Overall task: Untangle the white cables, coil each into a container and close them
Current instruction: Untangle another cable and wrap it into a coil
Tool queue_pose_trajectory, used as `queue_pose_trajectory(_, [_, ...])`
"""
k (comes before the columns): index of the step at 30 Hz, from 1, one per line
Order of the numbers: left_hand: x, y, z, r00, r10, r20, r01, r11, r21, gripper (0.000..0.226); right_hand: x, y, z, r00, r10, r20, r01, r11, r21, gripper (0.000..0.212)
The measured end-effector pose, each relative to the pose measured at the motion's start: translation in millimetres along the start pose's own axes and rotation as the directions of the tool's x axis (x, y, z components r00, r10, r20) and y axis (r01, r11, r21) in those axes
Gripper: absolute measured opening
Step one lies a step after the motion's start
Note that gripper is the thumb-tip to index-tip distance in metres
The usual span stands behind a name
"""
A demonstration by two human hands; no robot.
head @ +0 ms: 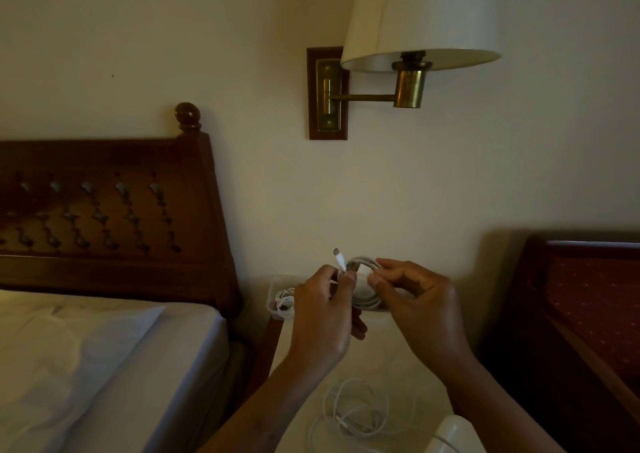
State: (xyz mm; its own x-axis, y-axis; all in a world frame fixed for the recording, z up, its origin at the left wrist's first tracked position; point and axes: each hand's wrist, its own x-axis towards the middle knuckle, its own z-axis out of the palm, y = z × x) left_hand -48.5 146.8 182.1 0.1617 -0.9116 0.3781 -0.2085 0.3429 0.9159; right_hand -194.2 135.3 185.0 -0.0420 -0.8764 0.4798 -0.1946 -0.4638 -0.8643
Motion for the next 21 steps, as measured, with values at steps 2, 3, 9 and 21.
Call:
queue_pose_trajectory(2, [-2, 2, 2, 1.000, 0.016, -0.018, -0.016, 1.000, 0.011, 0.028, 3, -5, -3, 0.999, 0.043, 0.001, -0.043, 0.998, 0.056, 0.008])
queue_pose_trajectory(3, [-2, 2, 3, 1.000, 0.020, -0.024, -0.019, 1.000, 0.012, 0.027, 4, -7, -5, 0.999, 0.047, 0.007, -0.048, 0.997, 0.065, 0.008])
queue_pose_trajectory(9, [-4, 0, 8, 0.999, 0.039, -0.033, -0.038, 0.999, 0.036, 0.025, 12, -13, -11, 0.996, 0.029, 0.087, -0.032, 0.999, 0.025, 0.012])
queue_pose_trajectory(21, [-5, -11, -1, 0.992, 0.065, 0.108, -0.069, 0.997, 0.034, 0.027, 18, -4, -3, 0.858, 0.382, 0.344, -0.470, 0.853, 0.225, 0.023])
